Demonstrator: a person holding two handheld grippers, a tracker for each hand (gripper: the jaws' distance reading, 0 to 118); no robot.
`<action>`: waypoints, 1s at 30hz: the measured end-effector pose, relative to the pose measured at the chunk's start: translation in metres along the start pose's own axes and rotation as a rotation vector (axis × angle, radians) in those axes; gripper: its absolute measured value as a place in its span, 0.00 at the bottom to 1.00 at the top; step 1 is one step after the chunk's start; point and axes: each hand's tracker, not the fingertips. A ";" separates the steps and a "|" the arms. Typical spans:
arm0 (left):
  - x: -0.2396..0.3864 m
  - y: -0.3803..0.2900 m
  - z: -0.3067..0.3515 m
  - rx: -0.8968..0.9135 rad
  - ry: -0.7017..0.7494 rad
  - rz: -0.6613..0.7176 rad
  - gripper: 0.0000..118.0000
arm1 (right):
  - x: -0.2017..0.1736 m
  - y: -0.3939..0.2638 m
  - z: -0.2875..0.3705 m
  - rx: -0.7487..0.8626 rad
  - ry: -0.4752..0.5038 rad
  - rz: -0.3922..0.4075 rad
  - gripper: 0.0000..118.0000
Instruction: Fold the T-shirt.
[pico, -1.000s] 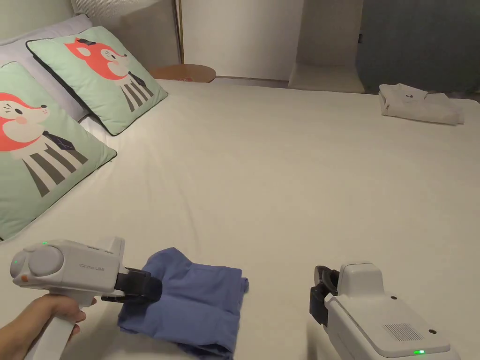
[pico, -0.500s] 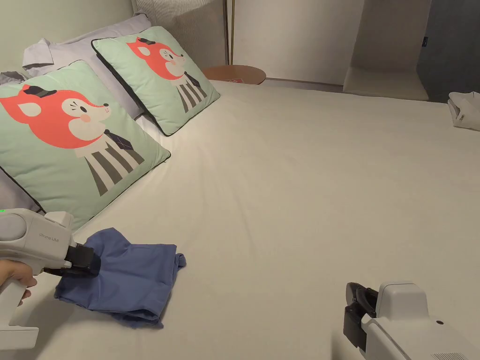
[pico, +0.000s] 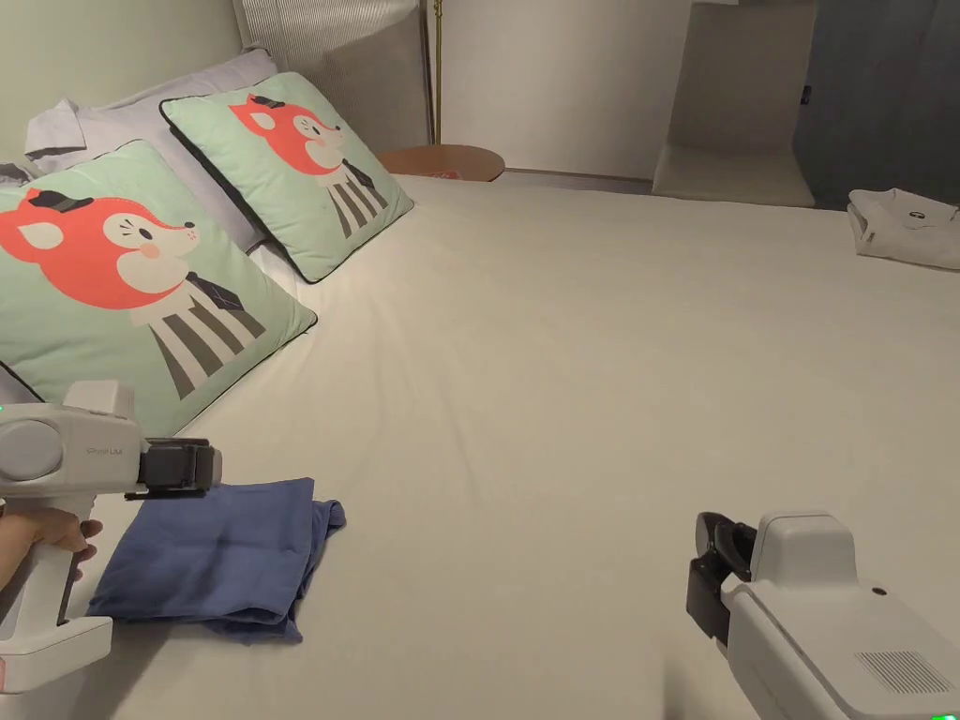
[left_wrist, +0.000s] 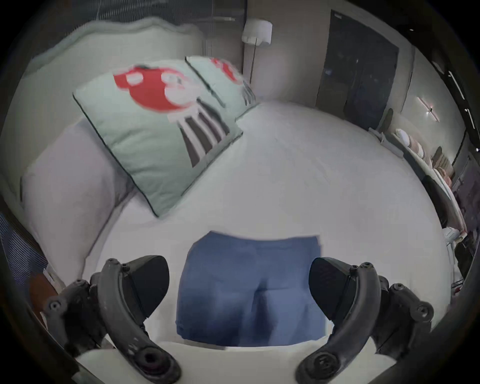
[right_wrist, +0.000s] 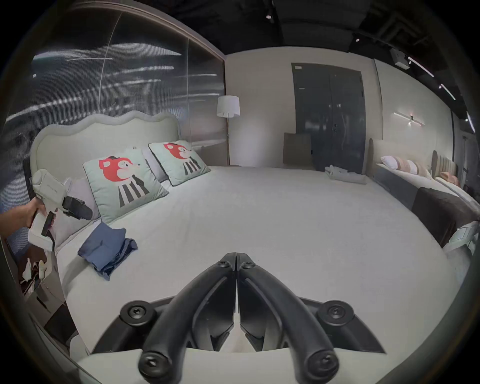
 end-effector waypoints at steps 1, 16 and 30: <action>0.010 0.001 0.012 0.033 0.015 -0.020 0.88 | 0.003 0.005 0.007 0.023 -0.005 0.002 0.01; 0.210 -0.031 0.181 0.685 -0.068 -0.115 0.83 | 0.065 0.069 0.120 0.301 -0.174 0.097 0.01; 0.345 -0.101 0.196 0.903 -0.207 -0.182 0.19 | 0.121 0.054 0.162 0.376 -0.351 0.096 0.01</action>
